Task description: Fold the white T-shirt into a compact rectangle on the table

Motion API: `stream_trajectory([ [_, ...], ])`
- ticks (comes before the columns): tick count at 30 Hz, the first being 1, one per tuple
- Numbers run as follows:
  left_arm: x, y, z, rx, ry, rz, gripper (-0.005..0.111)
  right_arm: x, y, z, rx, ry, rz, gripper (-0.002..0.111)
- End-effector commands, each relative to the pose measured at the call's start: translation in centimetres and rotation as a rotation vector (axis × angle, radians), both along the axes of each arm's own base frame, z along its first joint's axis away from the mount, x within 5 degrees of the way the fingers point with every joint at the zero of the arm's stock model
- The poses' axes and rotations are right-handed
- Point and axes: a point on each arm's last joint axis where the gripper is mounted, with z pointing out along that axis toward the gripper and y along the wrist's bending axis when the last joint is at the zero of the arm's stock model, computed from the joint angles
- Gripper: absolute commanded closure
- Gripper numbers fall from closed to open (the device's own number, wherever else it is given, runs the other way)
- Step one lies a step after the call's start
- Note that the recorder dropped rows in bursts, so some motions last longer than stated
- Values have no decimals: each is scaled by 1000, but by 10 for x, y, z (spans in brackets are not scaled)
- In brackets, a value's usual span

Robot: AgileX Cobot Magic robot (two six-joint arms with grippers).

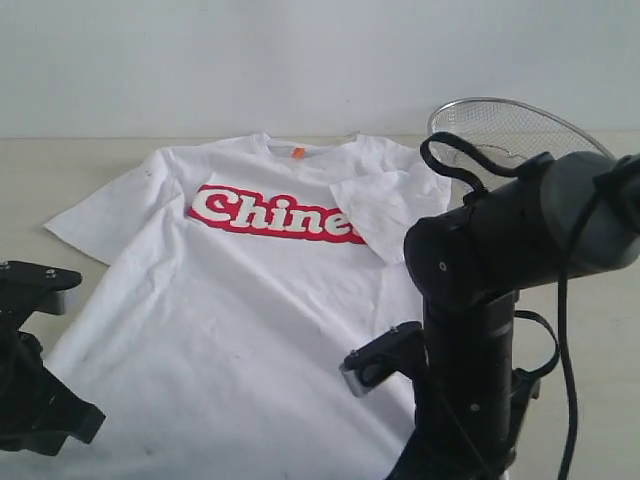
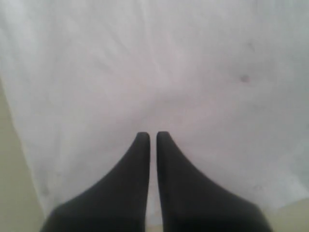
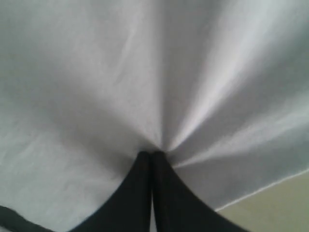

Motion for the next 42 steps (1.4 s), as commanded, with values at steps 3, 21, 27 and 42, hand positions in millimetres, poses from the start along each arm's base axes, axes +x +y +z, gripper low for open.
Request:
stream_trajectory([
  [3,-11,-2,-5,-27,43,3,102,-12,-20,-20,-150,59,60,109],
  [21,-12,-12,-5,-143,18,-42,102,-7,-21,26,-90,-116,64,109],
  [27,6,-18,11,-164,-45,-55,102,0,-33,97,-106,-395,83,109],
  [42,72,-20,51,-158,-476,-16,102,89,-78,195,142,-861,-168,109],
])
